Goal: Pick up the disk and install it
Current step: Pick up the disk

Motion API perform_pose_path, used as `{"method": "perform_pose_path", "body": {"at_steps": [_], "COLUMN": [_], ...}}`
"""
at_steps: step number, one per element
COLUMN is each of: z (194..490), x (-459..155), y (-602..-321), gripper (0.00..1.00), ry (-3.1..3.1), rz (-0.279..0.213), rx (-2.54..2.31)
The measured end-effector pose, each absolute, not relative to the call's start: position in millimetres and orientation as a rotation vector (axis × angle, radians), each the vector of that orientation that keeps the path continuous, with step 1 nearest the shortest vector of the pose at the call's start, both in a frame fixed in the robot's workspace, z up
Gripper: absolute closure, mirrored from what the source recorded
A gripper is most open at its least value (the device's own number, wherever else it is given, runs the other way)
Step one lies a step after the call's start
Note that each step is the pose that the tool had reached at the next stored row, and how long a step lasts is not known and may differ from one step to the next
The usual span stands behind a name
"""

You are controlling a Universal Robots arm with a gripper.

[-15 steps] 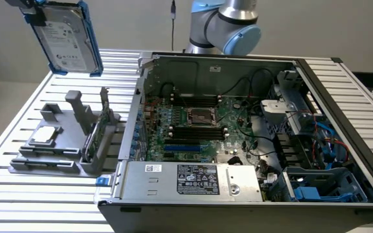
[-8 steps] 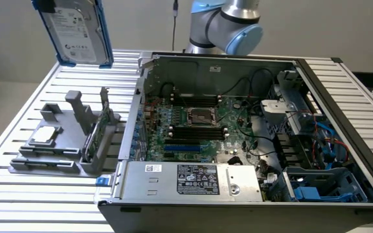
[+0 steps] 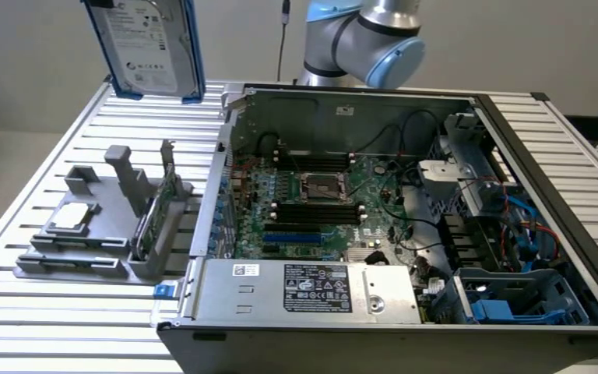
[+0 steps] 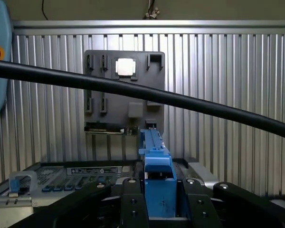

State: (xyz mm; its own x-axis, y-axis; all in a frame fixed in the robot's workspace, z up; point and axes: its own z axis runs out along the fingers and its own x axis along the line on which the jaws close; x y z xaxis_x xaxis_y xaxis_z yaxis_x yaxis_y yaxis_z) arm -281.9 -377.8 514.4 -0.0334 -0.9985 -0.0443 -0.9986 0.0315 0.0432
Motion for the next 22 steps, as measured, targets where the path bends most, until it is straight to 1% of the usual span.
{"method": "perform_pose_path", "body": {"at_steps": [5,22], "z": [518.2,517.5], "x": [-259.2,-184.1], "y": [-383.6,-407.6], "gripper": [0.67,0.67], "ry": [2.256,2.257], "rz": [0.100,0.102], "rx": [-2.184,-2.185]}}
